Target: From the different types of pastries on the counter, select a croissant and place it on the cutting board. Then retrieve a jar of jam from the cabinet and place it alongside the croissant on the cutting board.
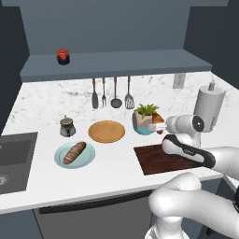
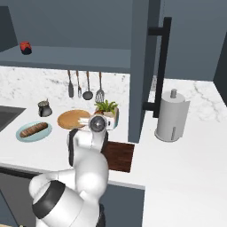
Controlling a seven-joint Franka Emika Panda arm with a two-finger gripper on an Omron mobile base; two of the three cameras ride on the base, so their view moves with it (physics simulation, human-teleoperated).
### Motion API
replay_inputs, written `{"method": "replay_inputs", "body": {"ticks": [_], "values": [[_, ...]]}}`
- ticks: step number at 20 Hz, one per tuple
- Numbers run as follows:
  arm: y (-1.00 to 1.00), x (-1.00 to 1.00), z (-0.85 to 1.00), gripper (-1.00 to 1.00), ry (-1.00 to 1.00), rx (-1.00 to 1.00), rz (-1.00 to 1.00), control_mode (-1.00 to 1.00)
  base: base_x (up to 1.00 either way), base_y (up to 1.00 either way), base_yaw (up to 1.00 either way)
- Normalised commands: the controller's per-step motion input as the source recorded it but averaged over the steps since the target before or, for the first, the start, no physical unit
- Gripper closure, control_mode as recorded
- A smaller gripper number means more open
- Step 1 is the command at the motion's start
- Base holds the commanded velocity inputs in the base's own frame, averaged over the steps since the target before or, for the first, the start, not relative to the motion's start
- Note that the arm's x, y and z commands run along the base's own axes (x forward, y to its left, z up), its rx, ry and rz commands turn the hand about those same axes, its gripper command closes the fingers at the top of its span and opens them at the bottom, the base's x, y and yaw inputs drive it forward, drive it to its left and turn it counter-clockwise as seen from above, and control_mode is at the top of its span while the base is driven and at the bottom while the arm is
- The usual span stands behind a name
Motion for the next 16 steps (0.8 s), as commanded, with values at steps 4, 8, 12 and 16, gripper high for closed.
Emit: {"method": "replay_inputs", "body": {"ticks": [4,8,12,16], "values": [[-0.02,-0.17,-0.29,1.0,0.42,-0.42,0.06,-1.0,0.0,0.0,0.0],[0.0,-0.09,-0.34,1.0,0.3,-0.34,0.04,-1.0,0.0,0.0,0.0],[0.0,0.0,0.0,1.0,0.01,-0.01,0.0,-1.0,0.0,0.0,0.0],[0.0,-0.11,-0.21,1.0,0.03,-0.02,0.0,-1.0,0.0,0.0,0.0]]}}
